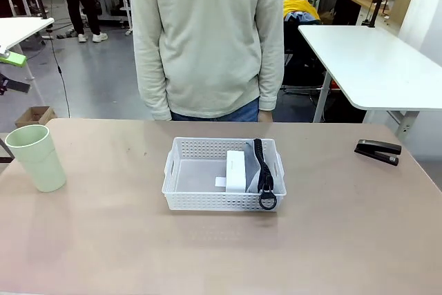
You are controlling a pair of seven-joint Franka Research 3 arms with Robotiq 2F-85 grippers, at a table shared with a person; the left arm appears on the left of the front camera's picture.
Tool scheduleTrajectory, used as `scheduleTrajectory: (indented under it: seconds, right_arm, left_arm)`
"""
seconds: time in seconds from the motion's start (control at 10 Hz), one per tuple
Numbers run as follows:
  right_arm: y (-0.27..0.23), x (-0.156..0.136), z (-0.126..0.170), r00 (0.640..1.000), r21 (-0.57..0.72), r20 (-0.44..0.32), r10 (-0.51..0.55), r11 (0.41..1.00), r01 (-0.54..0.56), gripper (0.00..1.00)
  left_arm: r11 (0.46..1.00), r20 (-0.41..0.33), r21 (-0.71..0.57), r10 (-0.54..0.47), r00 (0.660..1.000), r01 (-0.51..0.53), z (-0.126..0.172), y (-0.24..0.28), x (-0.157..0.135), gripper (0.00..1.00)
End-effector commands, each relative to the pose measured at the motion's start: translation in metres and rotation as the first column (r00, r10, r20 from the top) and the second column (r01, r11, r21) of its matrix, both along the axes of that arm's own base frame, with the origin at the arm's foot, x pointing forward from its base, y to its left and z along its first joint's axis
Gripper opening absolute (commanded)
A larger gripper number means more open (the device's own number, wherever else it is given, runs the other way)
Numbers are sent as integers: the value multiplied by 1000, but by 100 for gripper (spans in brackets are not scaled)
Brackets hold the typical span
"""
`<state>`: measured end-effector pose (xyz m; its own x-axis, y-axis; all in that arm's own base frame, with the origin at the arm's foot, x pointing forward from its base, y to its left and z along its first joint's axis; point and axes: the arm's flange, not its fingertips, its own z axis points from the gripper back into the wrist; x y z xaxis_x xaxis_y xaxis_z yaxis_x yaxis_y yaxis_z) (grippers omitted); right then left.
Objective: Efficiently arrange items inside the basket to fit them all.
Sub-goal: Pick up the Stapler and place it inside the Organizing basket.
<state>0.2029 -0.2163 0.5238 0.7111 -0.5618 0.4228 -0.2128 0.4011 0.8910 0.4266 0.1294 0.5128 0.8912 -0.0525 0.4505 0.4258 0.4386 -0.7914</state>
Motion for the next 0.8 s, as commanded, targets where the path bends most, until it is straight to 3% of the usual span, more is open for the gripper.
scheduleTrajectory:
  seconds: [0.0, 0.1, 0.2, 0.3, 0.5, 0.7]
  right_arm:
    - [19, 29, 15, 992, -160, -71, 107, 980, -117, 100]
    - [47, 70, 32, 947, -334, -153, 283, 887, -319, 100]
    - [65, 113, 43, 867, -431, -232, 442, 752, -499, 100]
    - [75, 159, 45, 847, -512, -312, 430, 676, -531, 100]
    - [104, 209, 30, 796, -660, -445, 410, 451, -601, 100]
    - [123, 240, 6, 825, -816, -483, 294, 189, -546, 100]
  left_arm:
    - [1000, 2, 6, -11, 1000, 11, 1, 1, -2, 100]
    - [1000, 2, 6, -11, 1000, 11, 1, 1, -2, 100]
    - [1000, 2, 6, -11, 1000, 11, 1, 1, -2, 100]
    - [1000, 2, 6, -11, 1000, 11, 1, 1, -2, 100]
    - [1000, 2, 6, -11, 1000, 11, 1, 1, -2, 100]
    - [1000, 2, 6, -11, 1000, 11, 1, 1, -2, 100]
